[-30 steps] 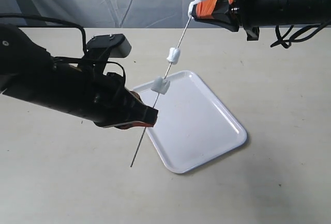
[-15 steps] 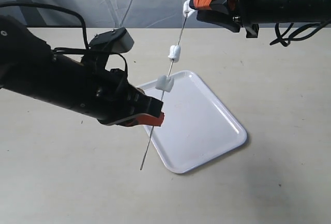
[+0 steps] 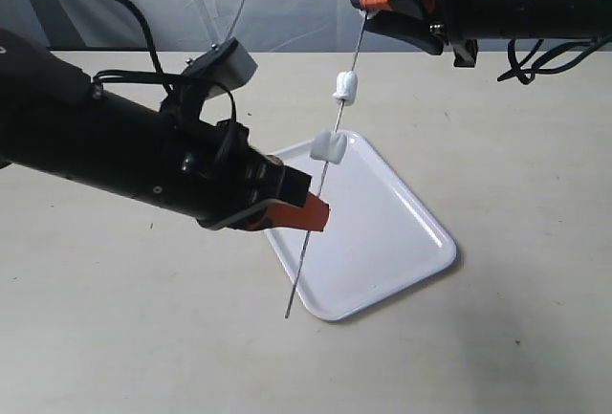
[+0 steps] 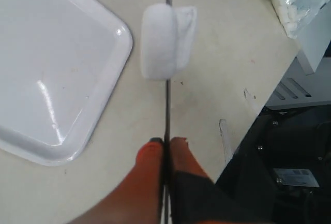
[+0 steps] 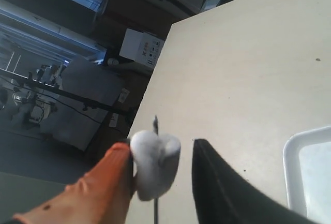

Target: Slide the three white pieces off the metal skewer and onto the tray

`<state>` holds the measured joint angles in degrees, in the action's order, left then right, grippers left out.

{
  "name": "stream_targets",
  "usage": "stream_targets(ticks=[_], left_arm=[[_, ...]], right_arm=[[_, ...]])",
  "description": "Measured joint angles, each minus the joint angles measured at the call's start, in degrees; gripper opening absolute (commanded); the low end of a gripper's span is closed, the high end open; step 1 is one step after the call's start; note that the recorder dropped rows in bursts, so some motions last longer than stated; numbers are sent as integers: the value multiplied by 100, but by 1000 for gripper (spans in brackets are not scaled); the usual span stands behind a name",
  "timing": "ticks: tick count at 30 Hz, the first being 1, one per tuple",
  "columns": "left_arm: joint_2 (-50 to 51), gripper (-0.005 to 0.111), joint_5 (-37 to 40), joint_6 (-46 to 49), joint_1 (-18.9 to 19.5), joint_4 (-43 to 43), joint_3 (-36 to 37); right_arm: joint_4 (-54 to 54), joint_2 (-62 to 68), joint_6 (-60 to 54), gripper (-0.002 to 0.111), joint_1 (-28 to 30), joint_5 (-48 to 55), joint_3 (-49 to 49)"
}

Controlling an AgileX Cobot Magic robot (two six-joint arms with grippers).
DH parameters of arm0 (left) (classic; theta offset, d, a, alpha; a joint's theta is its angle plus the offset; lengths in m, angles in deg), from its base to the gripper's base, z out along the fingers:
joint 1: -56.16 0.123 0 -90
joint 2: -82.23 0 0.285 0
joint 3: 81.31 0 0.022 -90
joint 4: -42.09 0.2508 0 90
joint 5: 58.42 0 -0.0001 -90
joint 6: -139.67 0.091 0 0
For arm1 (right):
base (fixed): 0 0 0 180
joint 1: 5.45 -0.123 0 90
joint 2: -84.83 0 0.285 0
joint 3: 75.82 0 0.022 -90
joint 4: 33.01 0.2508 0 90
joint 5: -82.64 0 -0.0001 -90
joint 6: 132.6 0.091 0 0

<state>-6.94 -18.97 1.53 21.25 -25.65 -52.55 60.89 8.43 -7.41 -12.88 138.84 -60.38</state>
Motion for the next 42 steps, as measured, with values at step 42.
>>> stream_targets(ticks=[42], left_arm=[[-10,0,1003,-859,-276,219,519]], right_arm=[[-561,587,-154,0,-169,-898,-811]])
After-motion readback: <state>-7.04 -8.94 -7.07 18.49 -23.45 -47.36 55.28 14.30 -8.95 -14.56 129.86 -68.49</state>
